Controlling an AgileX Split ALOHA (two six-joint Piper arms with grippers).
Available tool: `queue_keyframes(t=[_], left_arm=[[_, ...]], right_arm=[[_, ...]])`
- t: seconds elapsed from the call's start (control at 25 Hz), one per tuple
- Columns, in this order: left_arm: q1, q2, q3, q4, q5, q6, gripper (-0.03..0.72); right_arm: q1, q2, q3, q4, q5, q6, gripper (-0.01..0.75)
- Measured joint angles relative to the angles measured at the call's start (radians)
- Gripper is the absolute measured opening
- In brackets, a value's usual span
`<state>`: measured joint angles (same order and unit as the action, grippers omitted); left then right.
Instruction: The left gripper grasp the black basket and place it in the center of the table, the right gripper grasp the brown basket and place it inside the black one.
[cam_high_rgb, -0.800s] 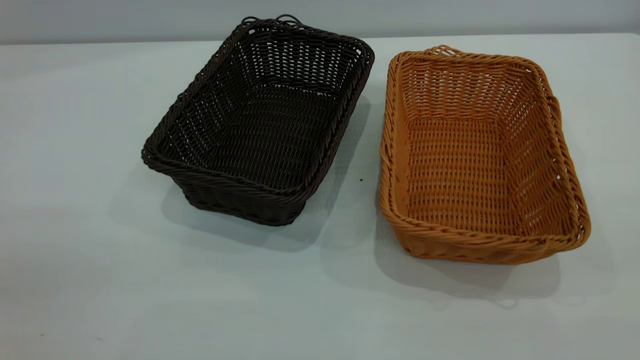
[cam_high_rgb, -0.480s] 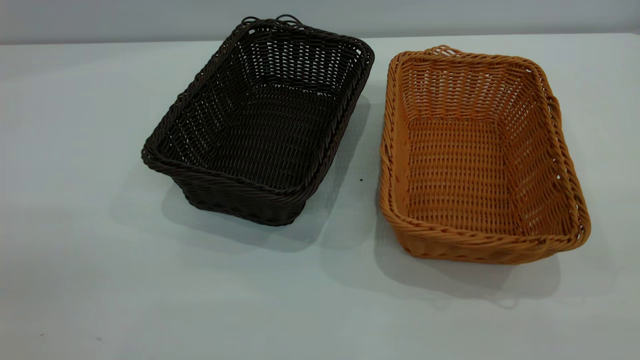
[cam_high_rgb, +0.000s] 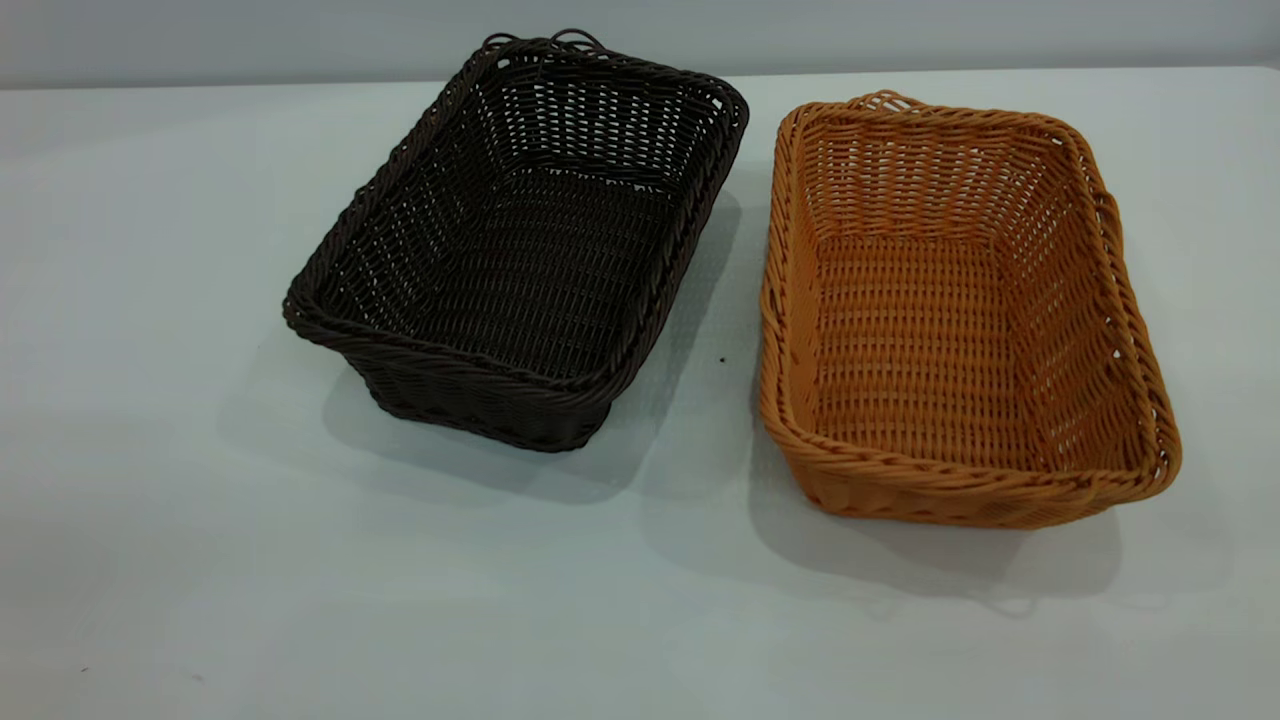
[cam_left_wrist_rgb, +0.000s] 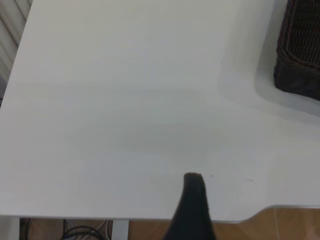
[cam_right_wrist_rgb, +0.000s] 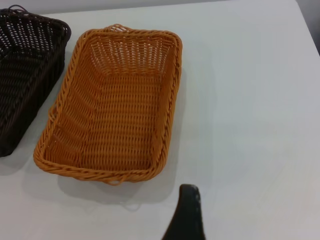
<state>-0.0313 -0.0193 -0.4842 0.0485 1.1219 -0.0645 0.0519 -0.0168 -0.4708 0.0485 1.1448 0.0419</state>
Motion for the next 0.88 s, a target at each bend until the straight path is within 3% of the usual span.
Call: queue_keyframes(t=[0.68,0.88], left_arm=[[0.0,0.003,-0.004,-0.006,-0.005,0.004,0.575],[0.0,0.147,-0.121,-0.103,-0.097,0.022,0.575]], right_arm=[[0.0,0.0,0.0,0.0,-0.002,0.001,0.581],[0.0,0.0,-0.001,0.0,-0.006,0.057,0.581]])
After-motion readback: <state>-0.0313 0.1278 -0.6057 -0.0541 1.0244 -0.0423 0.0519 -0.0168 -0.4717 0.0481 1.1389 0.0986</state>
